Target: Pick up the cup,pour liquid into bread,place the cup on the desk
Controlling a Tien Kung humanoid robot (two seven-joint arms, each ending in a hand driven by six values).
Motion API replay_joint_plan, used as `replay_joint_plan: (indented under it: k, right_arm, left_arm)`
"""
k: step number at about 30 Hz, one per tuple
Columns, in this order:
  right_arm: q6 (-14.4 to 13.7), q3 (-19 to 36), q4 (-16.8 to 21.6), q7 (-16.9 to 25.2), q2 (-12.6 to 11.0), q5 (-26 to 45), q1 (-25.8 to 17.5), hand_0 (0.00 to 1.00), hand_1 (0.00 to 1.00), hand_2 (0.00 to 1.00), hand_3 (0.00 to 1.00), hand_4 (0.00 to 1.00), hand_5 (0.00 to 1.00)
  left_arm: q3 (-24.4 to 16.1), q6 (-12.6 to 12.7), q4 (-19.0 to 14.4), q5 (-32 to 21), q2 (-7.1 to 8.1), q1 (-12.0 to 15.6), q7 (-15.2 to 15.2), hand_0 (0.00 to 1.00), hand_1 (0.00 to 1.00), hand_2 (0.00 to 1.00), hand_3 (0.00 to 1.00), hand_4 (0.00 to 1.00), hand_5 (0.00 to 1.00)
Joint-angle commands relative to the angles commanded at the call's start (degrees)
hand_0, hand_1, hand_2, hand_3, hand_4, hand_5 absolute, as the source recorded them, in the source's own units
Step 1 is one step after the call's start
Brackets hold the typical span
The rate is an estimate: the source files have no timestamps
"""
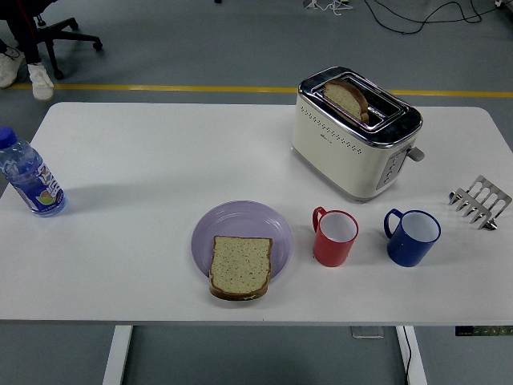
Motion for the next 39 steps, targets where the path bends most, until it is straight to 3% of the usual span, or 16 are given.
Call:
replay_joint_plan:
  k: [4, 5, 10, 11, 16, 17, 20, 22, 23, 28, 29, 39]
  right_arm:
    - [-3.15, -0.67, 0.0, 1.38, -0.3, 1.96, 0.12, 0.471, 0.432, 0.548, 0.619, 0.783, 0.65]
    - [-3.41, -0.74, 0.0, 1.51, -0.32, 2.16, 0.14, 0.369, 0.32, 0.468, 0.487, 0.752, 0.588]
    - [-6.16, -1.64, 0.0, 4.23, 0.09, 4.97, 0.41, 0.369, 0.32, 0.468, 0.487, 0.752, 0.588]
    - [-6.39, -1.65, 0.0, 4.59, 0.1, 4.97, 0.43, 0.271, 0.184, 0.35, 0.355, 0.746, 0.576]
    - [-6.34, -1.88, 0.0, 4.88, 0.03, 5.23, 0.69, 0.271, 0.184, 0.35, 0.355, 0.746, 0.576]
    - [-6.41, -1.92, 0.0, 4.75, 0.06, 5.17, 0.71, 0.254, 0.142, 0.314, 0.37, 0.664, 0.392]
    - [-6.61, -2.28, -0.05, 3.69, 0.46, 5.22, 0.65, 0.254, 0.142, 0.314, 0.37, 0.664, 0.392]
    - [-5.27, -2.2, -0.41, 1.61, 0.56, 4.88, 0.54, 0.254, 0.142, 0.314, 0.37, 0.664, 0.392]
    - [-5.13, -2.19, -0.45, 1.36, 0.57, 4.85, 0.52, 0.399, 0.322, 0.462, 0.467, 0.677, 0.409]
    - [0.8, 0.11, -0.8, -6.01, 0.38, 13.83, 0.63, 0.399, 0.322, 0.462, 0.467, 0.677, 0.409]
    - [1.0, 0.43, -0.89, -6.18, 0.39, 16.07, 0.71, 0.473, 0.431, 0.546, 0.521, 0.704, 0.443]
    - [0.62, 4.14, -3.53, -3.23, 0.49, 38.65, 1.64, 0.489, 0.446, 0.564, 0.533, 0.704, 0.436]
  left_arm:
    - [-0.07, -0.07, -0.05, 0.15, 0.03, -0.11, 0.01, 0.641, 0.666, 0.678, 0.567, 0.379, 0.998]
    - [-0.07, -0.08, -0.05, 0.16, 0.03, -0.12, 0.01, 0.641, 0.666, 0.678, 0.567, 0.379, 0.998]
    - [-0.35, -0.11, -0.03, 0.32, -0.02, -0.25, 0.06, 0.641, 0.666, 0.678, 0.567, 0.379, 0.998]
    - [-0.38, -0.12, -0.05, 0.33, 0.0, -0.26, 0.06, 0.641, 0.666, 0.678, 0.567, 0.38, 0.998]
    - [-0.66, -0.2, -0.04, 0.47, 0.15, -0.36, 0.09, 0.641, 0.666, 0.678, 0.567, 0.38, 0.998]
    - [-0.69, -0.2, -0.03, 0.48, 0.16, -0.36, 0.09, 0.641, 0.666, 0.678, 0.567, 0.379, 0.998]
    - [-1.21, -0.19, -0.04, 0.85, 0.18, -0.4, 0.08, 0.641, 0.666, 0.678, 0.567, 0.379, 0.998]
    - [-1.43, -0.18, -0.04, 0.83, 0.21, -0.34, 0.06, 0.641, 0.666, 0.678, 0.567, 0.379, 0.998]
    - [-1.45, -0.18, -0.04, 0.83, 0.21, -0.34, 0.06, 0.641, 0.666, 0.678, 0.567, 0.38, 0.998]
    - [-1.94, -0.16, -0.04, 1.17, 0.14, -0.33, 0.03, 0.641, 0.666, 0.678, 0.567, 0.38, 0.998]
    - [-2.04, -0.16, -0.04, 1.19, 0.11, -0.32, 0.02, 0.641, 0.666, 0.678, 0.568, 0.381, 0.998]
    - [-2.52, -0.19, -0.03, 1.24, -0.17, -0.3, 0.04, 0.641, 0.665, 0.678, 0.568, 0.381, 0.998]
